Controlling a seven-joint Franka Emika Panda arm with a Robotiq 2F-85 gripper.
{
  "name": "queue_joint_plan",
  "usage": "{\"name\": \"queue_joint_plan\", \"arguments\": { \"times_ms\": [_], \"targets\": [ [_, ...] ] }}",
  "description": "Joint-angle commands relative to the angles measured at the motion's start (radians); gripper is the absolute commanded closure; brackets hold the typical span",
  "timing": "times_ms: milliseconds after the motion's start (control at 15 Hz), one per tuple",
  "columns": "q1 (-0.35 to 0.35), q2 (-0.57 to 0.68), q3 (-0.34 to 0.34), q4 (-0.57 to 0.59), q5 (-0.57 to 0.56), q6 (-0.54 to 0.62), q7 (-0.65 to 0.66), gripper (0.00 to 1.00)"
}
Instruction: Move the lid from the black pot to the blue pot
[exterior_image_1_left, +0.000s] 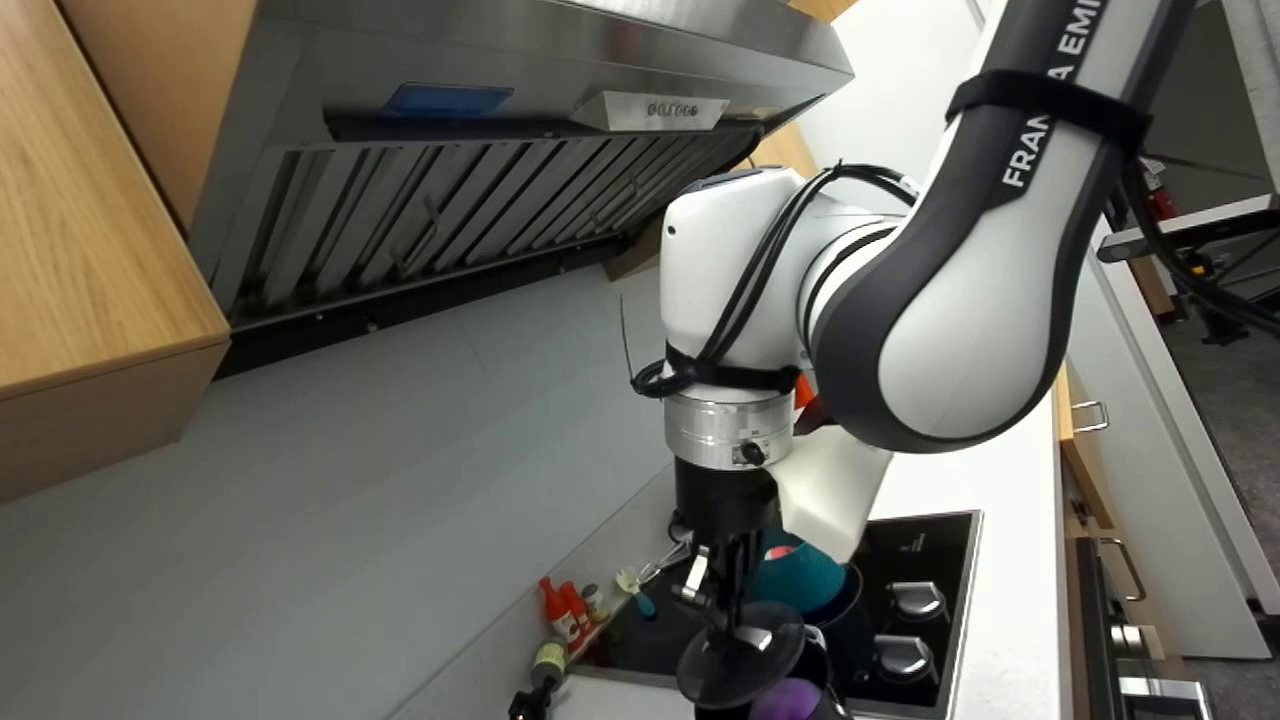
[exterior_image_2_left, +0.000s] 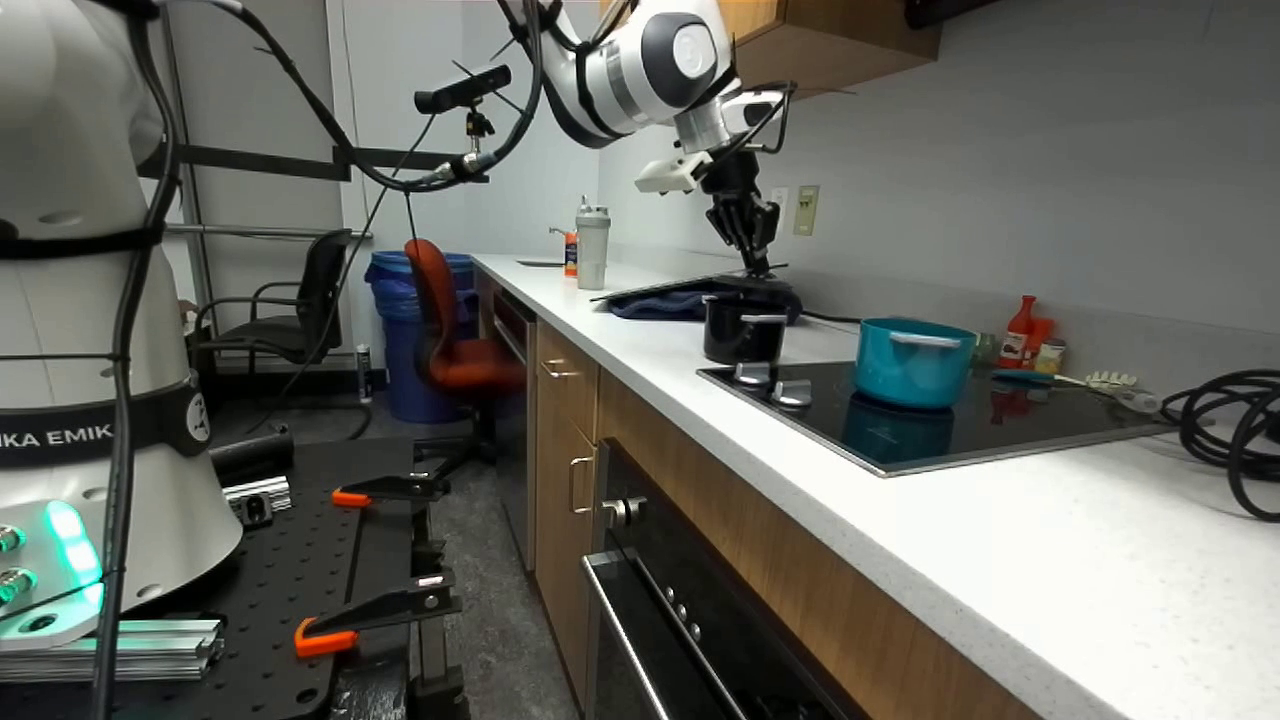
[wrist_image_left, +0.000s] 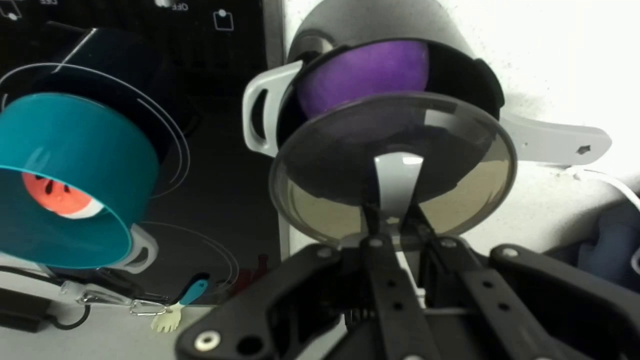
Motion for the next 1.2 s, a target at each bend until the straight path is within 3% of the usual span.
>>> {"name": "queue_joint_plan", "arguments": {
  "times_ms": [0, 1133],
  "targets": [
    [-0.003, -0.048, -0.025, -0.019, -0.023, -0.008, 0.043, 0.97],
    [-0.019, -0.006, -0.219, 0.010, -0.076, 0.063, 0.169, 0.97]
  ]
}}
